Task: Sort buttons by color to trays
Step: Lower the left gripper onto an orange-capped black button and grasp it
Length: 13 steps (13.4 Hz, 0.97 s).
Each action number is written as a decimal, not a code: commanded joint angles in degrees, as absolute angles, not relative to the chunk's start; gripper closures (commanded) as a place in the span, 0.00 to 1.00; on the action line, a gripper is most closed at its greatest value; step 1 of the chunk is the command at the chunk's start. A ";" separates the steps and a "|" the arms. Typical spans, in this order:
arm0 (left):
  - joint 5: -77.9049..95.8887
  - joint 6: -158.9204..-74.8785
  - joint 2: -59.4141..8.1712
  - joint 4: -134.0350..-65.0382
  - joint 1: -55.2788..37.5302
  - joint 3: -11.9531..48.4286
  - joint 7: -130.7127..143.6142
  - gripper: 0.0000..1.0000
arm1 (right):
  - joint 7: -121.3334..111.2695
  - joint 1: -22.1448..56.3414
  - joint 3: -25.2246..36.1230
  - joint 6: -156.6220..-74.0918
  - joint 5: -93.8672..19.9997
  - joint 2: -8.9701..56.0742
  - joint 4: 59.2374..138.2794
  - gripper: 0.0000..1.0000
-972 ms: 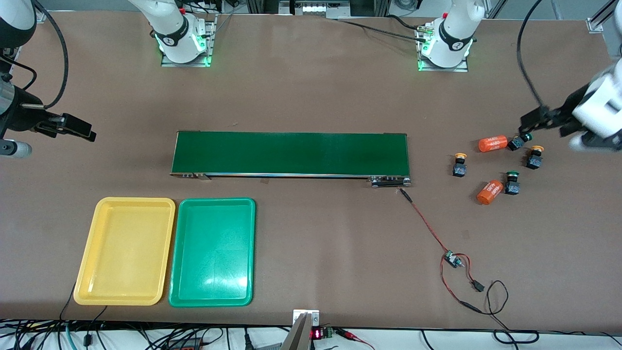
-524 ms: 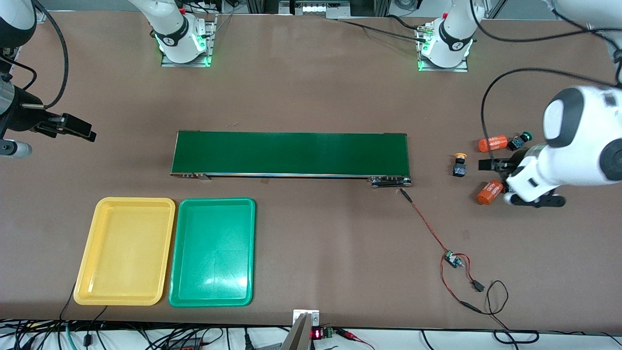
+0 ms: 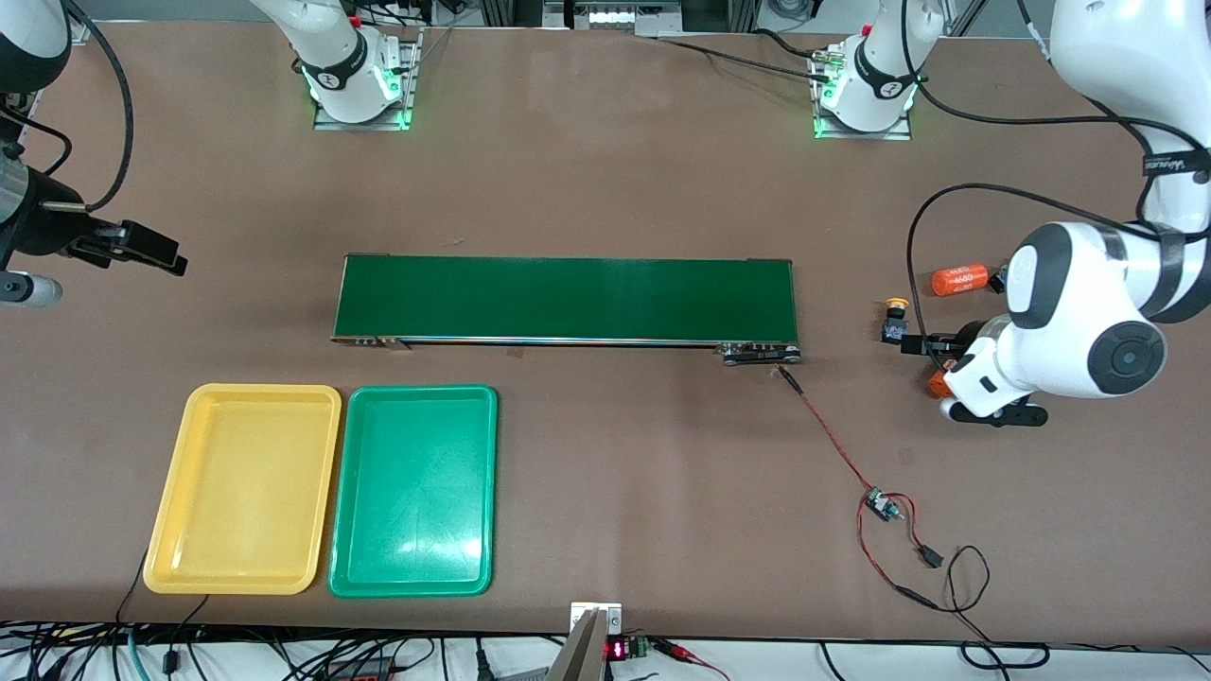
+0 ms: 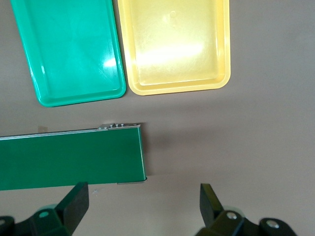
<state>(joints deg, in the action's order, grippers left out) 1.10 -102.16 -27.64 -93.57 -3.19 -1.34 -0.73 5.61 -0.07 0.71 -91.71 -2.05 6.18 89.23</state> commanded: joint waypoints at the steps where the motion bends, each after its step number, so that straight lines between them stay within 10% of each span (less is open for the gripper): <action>1: 1.05 -110.37 -25.14 -102.28 -3.25 -1.41 -3.51 0.00 | 5.36 -0.26 0.35 -91.85 -1.67 5.54 89.47 0.00; 13: 1.05 -133.77 -21.44 -125.68 -1.58 -0.79 -8.52 0.00 | 5.36 -0.35 0.35 -91.76 -2.11 5.63 89.56 0.00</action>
<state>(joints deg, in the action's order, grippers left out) 1.10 -132.55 -23.70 -122.87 -2.30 -1.41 -7.19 5.61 -0.06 0.71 -91.71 -2.06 6.18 89.23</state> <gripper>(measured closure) 0.000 0.000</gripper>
